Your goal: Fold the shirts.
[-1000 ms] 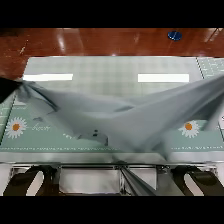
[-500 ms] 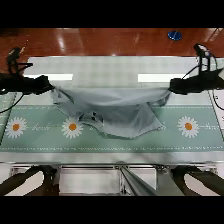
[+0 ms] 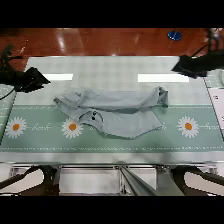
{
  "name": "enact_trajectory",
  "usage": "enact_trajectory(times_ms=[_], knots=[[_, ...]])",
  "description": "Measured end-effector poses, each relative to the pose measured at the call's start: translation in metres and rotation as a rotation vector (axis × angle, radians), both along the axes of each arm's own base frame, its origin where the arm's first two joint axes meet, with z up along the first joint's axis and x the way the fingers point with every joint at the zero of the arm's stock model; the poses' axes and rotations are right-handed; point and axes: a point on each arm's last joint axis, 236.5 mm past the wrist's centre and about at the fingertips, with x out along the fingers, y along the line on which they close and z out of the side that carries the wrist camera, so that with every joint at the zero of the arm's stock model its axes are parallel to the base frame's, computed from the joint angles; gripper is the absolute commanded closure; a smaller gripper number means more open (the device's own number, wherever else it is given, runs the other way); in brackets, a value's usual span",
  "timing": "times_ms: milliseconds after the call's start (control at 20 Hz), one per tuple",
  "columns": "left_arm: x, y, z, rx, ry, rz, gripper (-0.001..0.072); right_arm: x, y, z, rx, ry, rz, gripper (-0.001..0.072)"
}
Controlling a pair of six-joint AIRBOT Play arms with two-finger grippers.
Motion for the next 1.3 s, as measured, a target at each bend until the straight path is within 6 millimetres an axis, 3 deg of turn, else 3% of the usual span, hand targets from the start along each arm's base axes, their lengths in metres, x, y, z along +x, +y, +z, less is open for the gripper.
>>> enact_trajectory(times_ms=[100,200,300,400,500,600,800,1250,1300], knots=[[-0.024,-0.001,-0.001,-0.052,0.008,0.045,0.0199,-0.027,-0.041,0.005,-0.042,0.013,-0.084,0.0302],[-0.061,-0.028,-0.025,-0.126,0.066,0.030,0.0199,-0.066,-0.067,-0.013,-0.051,0.050,-0.175,0.0302],[-0.100,-0.059,-0.057,-0.185,0.150,-0.006,0.0199,-0.103,-0.072,-0.042,-0.030,0.090,-0.231,0.0302],[-0.132,-0.080,-0.092,-0.224,0.227,-0.005,0.0199,-0.134,-0.063,-0.072,0.005,0.130,-0.255,0.0302],[-0.147,-0.089,-0.114,-0.247,0.267,0.039,0.0199,-0.155,-0.047,-0.095,0.059,0.156,-0.252,0.0302],[-0.146,-0.092,-0.127,-0.272,0.273,0.102,0.0199,-0.167,-0.032,-0.109,0.108,0.169,-0.239,0.0303],[-0.125,-0.098,-0.140,-0.336,0.256,0.227,0.0199,-0.174,-0.014,-0.117,0.173,0.166,-0.223,0.0303],[-0.082,-0.104,-0.161,-0.380,0.325,0.285,0.0207,-0.173,-0.009,-0.119,0.196,0.148,-0.224,0.0303],[-0.077,-0.105,-0.162,-0.383,0.330,0.278,0.0327,-0.171,-0.010,-0.119,0.196,0.143,-0.228,0.0303]])
